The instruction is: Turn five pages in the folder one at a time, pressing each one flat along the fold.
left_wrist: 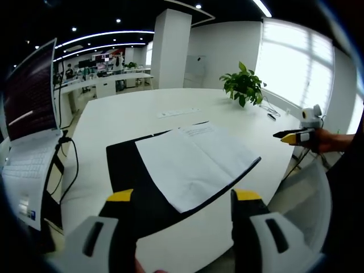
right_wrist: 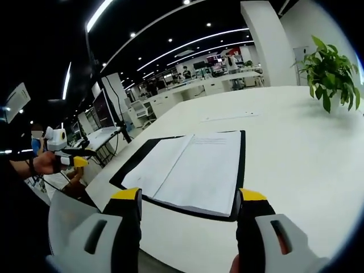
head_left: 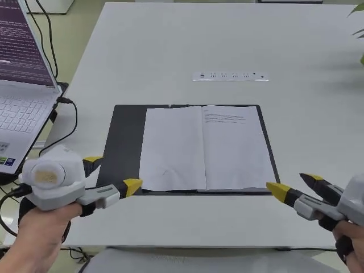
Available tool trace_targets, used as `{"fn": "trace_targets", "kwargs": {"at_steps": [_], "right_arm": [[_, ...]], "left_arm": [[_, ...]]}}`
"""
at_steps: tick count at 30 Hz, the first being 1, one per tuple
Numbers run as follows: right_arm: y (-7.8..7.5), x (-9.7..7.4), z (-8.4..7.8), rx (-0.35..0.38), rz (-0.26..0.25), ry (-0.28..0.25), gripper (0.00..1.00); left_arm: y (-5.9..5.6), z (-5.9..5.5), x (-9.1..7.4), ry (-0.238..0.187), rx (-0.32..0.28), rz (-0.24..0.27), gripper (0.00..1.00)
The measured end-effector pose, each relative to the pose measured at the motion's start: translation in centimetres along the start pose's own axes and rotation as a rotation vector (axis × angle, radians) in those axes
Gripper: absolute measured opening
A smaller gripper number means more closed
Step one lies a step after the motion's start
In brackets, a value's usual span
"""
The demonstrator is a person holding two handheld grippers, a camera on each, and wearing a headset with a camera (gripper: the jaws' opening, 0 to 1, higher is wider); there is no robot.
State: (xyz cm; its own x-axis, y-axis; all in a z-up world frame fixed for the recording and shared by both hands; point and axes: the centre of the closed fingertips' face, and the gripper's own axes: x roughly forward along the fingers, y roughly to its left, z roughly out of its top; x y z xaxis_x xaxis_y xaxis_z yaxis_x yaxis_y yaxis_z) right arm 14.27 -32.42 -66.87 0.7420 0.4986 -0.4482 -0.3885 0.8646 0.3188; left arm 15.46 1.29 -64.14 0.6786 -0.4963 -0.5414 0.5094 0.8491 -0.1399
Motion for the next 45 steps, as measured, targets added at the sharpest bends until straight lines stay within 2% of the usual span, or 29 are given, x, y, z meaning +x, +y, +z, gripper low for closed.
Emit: {"fn": "trace_targets", "kwargs": {"at_steps": [3, 7, 17, 21, 26, 29, 32, 39, 45], "right_arm": [[0.0, -0.2, 0.1, 0.027, 0.007, -0.012, 0.67], [-0.2, -0.5, 0.0, 0.027, 0.004, -0.015, 0.68], [-1.3, -1.4, -0.9, 0.059, -0.002, -0.006, 0.68], [-1.5, -1.4, -1.1, 0.063, -0.001, -0.002, 0.68], [-1.8, -1.6, -1.6, 0.066, -0.002, 0.009, 0.68], [-2.1, -1.5, -2.2, 0.071, -0.005, 0.023, 0.68], [-2.1, -1.6, -2.5, 0.068, -0.006, 0.035, 0.68], [-2.4, -1.7, -2.6, 0.074, -0.011, 0.044, 0.68], [-2.6, -1.9, -2.8, 0.076, -0.01, 0.051, 0.68]], "left_arm": [[-0.6, 0.1, 0.1, 0.012, 0.018, -0.004, 0.67], [-1.8, 0.1, 0.8, 0.029, 0.037, -0.027, 0.68], [-4.1, 1.2, 2.5, 0.027, 0.057, -0.067, 0.66], [-5.1, 1.2, 3.5, 0.052, 0.082, -0.098, 0.65], [-6.0, 1.9, 4.6, 0.059, 0.107, -0.126, 0.64], [-6.9, 2.0, 5.6, 0.077, 0.117, -0.163, 0.64], [-7.4, 2.0, 6.4, 0.095, 0.146, -0.182, 0.64], [-7.9, 2.5, 8.2, 0.105, 0.155, -0.209, 0.64], [-9.4, 2.6, 9.9, 0.125, 0.182, -0.255, 0.64]]}}
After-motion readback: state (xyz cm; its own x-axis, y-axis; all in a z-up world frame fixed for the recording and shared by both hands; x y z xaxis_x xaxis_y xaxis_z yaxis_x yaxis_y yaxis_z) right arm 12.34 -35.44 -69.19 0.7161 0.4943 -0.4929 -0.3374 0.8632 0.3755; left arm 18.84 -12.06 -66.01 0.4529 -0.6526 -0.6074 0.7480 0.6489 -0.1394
